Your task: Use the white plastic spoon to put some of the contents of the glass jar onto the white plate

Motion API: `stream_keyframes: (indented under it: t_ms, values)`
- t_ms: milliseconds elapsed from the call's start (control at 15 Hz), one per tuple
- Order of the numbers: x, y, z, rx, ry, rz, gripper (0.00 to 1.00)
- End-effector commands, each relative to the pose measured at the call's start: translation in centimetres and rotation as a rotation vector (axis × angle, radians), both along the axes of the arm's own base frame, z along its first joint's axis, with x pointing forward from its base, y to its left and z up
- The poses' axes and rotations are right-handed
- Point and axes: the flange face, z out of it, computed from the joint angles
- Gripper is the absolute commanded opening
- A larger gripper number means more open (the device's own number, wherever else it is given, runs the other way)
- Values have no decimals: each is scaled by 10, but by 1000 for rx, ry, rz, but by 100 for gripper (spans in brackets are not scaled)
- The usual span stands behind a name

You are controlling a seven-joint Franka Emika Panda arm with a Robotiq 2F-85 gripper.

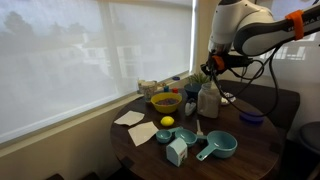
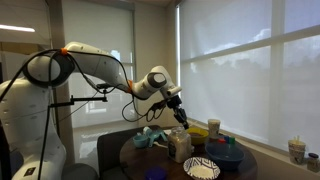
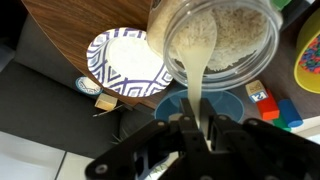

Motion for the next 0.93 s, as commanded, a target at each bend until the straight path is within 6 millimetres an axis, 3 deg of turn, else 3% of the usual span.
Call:
stream_keyframes:
  t_ms: [0, 400, 867]
  values:
    - [3, -1, 7, 59, -3, -58, 3]
    - [3, -7, 9, 113, 9, -164, 3]
    - [4, -26, 25, 175, -27, -252, 3]
